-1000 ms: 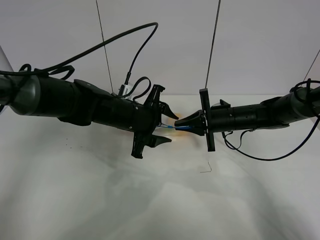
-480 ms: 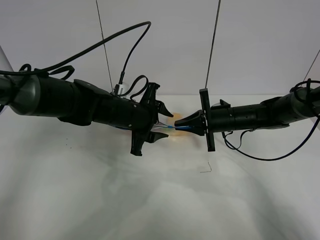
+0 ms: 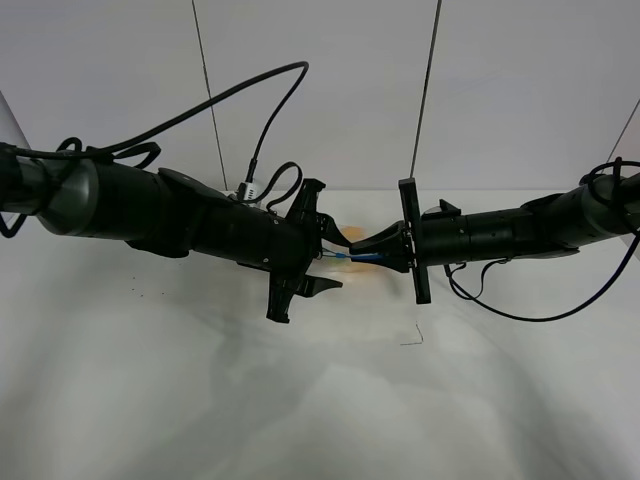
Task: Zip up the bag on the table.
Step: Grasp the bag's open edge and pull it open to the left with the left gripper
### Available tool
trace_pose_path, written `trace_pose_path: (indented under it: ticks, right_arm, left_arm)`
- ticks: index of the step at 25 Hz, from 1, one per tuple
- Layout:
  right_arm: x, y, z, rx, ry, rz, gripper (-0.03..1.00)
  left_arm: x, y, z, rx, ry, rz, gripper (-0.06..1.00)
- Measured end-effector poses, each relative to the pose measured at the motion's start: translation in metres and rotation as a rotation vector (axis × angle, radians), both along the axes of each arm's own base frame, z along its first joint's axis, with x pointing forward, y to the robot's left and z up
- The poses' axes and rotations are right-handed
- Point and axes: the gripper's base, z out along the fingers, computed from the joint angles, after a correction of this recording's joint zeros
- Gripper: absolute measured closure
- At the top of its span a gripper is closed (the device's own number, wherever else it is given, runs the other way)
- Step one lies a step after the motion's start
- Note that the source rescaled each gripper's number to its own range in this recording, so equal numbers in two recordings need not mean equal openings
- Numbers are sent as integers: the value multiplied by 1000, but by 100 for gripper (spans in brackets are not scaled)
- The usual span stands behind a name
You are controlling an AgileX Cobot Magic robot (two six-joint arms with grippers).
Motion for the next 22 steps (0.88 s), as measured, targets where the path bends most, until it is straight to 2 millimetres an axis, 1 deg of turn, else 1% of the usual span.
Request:
trace_pose_path:
  ticks: [2, 3, 4, 5, 8, 10, 15, 18, 20, 22]
  right_arm:
    - [0, 0, 0, 0, 0, 0, 97]
    - [0, 0, 0, 0, 0, 0, 97]
    - [0, 0, 0, 0, 0, 0, 97]
    - [0, 0, 0, -1, 0, 2, 97]
    - [-1, 0, 0, -5, -1, 7, 97]
    - [-1, 0, -1, -8, -1, 10, 97]
    - [0, 0, 0, -2, 0, 3, 97]
    - [0, 0, 0, -2, 0, 3, 97]
    - [0, 0, 0, -2, 0, 3, 97]
    - [0, 0, 0, -2, 0, 3, 97]
  left_arm:
    - [0, 0, 0, 0, 0, 0, 25]
    - [0, 0, 0, -1, 1, 1, 26]
    - [0, 0, 0, -2, 1, 3, 29]
    - [0, 0, 1, -3, 0, 5, 34]
    - [1, 0, 2, -5, -5, 14, 54]
    - [2, 0, 3, -6, -7, 17, 65]
    - [2, 0, 4, -9, -1, 29, 83]
    - [2, 0, 4, -10, 0, 32, 92]
    - [2, 0, 4, -10, 0, 33, 94]
    - [3, 1, 4, -8, -1, 36, 94]
